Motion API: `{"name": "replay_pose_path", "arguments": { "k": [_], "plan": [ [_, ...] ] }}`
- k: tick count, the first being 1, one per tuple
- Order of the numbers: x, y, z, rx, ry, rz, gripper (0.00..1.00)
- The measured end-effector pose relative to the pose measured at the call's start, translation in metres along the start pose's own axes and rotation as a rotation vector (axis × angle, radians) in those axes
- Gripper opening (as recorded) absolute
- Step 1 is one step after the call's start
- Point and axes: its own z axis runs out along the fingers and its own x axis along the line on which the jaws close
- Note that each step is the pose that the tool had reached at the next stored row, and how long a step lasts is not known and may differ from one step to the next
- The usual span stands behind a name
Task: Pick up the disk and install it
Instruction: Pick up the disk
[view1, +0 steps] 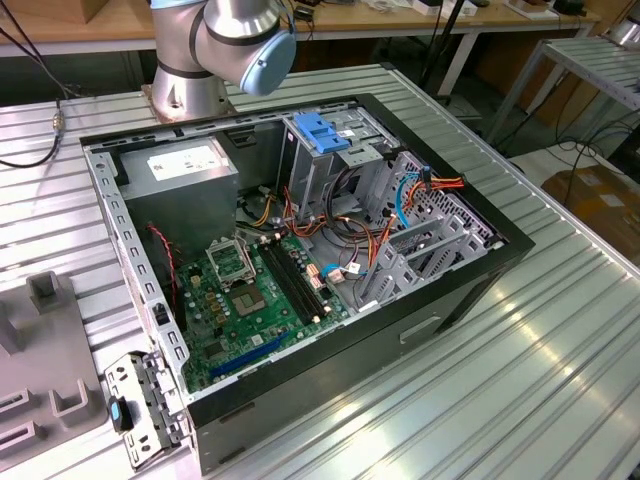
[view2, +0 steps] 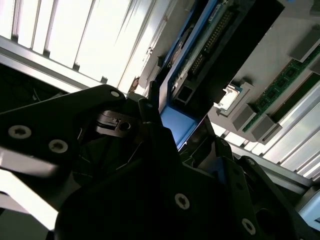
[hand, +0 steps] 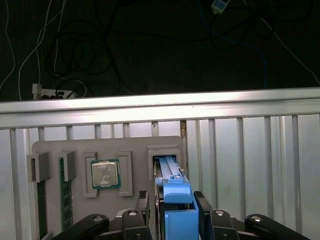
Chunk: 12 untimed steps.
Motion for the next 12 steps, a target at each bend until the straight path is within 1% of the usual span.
{"name": "replay_pose_path", "arguments": {
  "k": [2, 3, 12],
  "plan": [
    [0.0000, 0.0000, 0.0000, -0.0001, 0.0001, 0.000, 0.47],
    [0.0000, 0.0000, 0.0000, 0.0000, 0.0001, 0.000, 0.39],
    [0.0000, 0.0000, 0.0002, 0.0000, 0.0001, 0.000, 0.39]
  ]
}}
